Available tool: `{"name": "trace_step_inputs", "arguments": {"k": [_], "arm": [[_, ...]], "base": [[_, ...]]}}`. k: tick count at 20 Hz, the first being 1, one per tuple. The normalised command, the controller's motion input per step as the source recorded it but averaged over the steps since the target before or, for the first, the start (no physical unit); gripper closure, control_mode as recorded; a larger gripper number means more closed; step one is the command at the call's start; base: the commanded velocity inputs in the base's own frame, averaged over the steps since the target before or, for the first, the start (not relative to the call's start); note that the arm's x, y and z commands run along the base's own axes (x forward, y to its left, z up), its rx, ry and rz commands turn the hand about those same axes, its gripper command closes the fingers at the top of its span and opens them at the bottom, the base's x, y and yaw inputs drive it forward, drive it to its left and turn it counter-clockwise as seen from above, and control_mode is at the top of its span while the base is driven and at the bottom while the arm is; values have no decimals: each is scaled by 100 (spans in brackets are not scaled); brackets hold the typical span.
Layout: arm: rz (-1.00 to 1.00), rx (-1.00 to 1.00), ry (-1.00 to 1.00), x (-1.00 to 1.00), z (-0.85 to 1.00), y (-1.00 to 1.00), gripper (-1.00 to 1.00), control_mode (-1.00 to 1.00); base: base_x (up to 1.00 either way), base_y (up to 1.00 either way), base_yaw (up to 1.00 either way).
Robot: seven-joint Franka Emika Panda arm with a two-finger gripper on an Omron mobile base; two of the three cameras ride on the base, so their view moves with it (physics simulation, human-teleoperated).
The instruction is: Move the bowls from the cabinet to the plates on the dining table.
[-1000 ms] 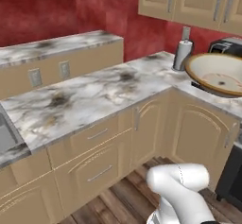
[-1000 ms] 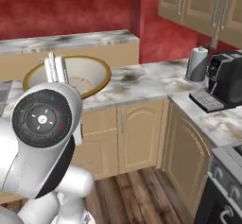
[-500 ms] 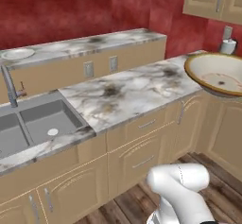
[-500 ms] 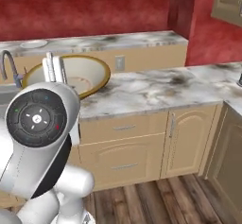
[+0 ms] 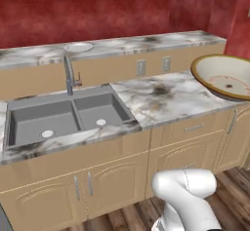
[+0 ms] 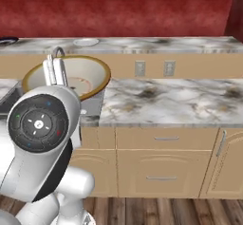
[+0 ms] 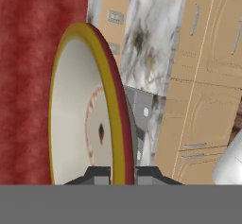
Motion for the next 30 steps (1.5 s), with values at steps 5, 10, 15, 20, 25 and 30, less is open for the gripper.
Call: {"name": "trace_step_inputs", "arguments": {"k": [5, 10, 15, 20, 25, 30], "arm": [[0, 0, 0, 0, 0, 0, 100, 100], [0, 0, 0, 0, 0, 0, 100, 100], [0, 0, 0, 0, 0, 0, 100, 100], [0, 0, 0, 0, 0, 0, 100, 100], [0, 0, 0, 0, 0, 0, 100, 100], [0, 0, 0, 0, 0, 0, 100, 100]], "base": [[12, 97, 28], [53, 87, 3], [22, 91, 0], [2, 98, 0], [0, 100, 0], [-7, 100, 0]]}}
